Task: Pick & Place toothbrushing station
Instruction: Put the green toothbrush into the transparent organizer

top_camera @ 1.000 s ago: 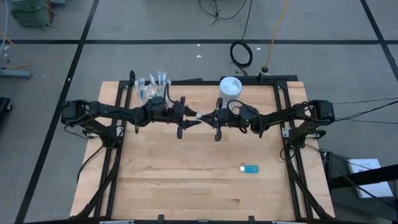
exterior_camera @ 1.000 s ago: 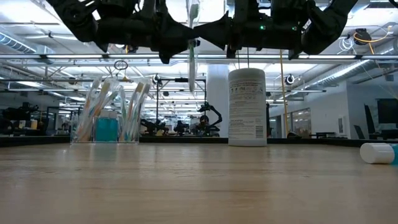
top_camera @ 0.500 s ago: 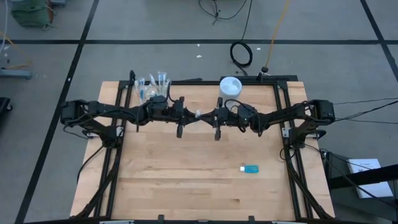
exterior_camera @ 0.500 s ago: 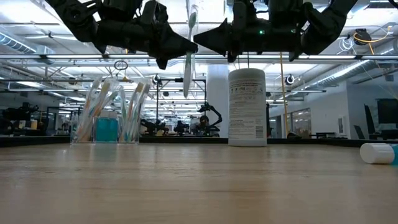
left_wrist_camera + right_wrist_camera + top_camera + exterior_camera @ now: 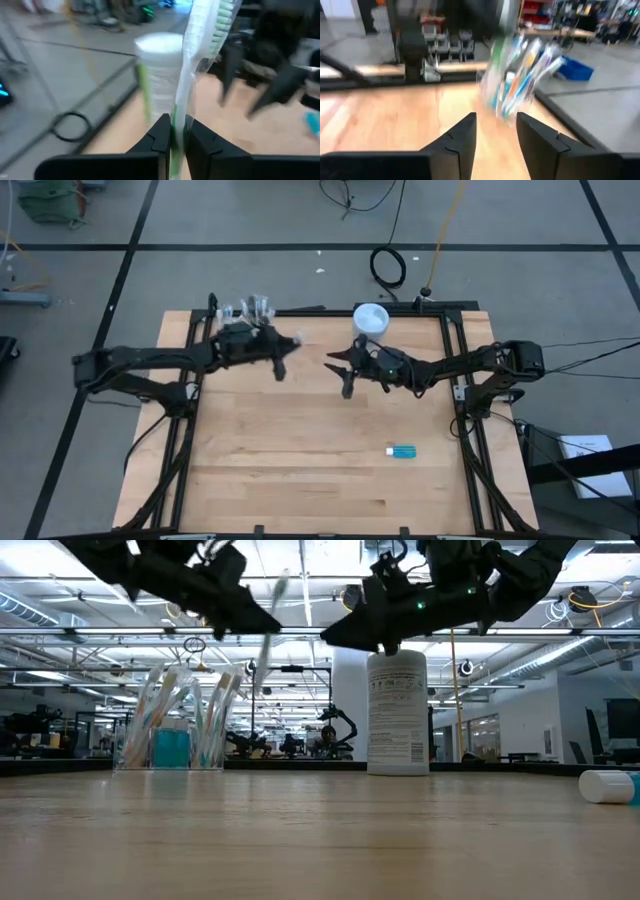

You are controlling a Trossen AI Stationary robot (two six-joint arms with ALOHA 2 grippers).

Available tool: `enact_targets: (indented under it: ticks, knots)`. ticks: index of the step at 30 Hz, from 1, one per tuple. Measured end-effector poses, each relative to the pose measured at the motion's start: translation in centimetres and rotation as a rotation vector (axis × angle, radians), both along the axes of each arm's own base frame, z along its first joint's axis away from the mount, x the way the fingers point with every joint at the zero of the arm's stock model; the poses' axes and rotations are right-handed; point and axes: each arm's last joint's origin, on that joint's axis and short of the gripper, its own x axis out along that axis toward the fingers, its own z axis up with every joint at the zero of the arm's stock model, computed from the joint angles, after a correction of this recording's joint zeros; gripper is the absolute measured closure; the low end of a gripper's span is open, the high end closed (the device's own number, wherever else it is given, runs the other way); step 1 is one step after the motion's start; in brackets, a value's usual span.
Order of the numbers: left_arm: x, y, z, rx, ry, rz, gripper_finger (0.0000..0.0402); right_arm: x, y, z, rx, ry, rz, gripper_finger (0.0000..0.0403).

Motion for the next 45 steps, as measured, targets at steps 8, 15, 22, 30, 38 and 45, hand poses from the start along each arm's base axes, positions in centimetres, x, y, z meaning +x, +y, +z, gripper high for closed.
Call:
enact_targets:
  ticks: [8, 15, 22, 30, 38, 45]
  knots:
    - [-4.6, 1.9, 0.2, 0.026, -0.043, 0.183, 0.0362, 0.0, 0.0, -0.6, 0.008, 0.058, 0.003, 0.0264]
    - [-6.9, 3.4, -4.4, 0.037, -0.124, 0.463, 0.039, 0.0, 0.1, -0.5, 0.006, 0.05, 0.005, 0.0266]
    - [-8.0, 3.2, -6.3, 0.094, -0.075, 0.579, 0.0363, 0.0, 0.0, -0.3, -0.006, 0.034, 0.004, 0.0268]
    - [-7.9, 3.3, -7.3, 0.048, -0.059, 0.618, 0.0382, 0.0, -0.1, -0.2, -0.052, 0.035, 0.005, 0.0268]
    - [-7.1, 3.8, -9.4, -0.038, 0.007, 0.637, 0.0355, 0.0, -0.4, 0.0, -0.053, 0.014, -0.006, 0.0268]
    - [-6.9, 3.9, -10.1, -0.032, 0.056, 0.633, 0.035, 0.0, -0.4, 0.2, -0.057, -0.012, -0.004, 0.0268]
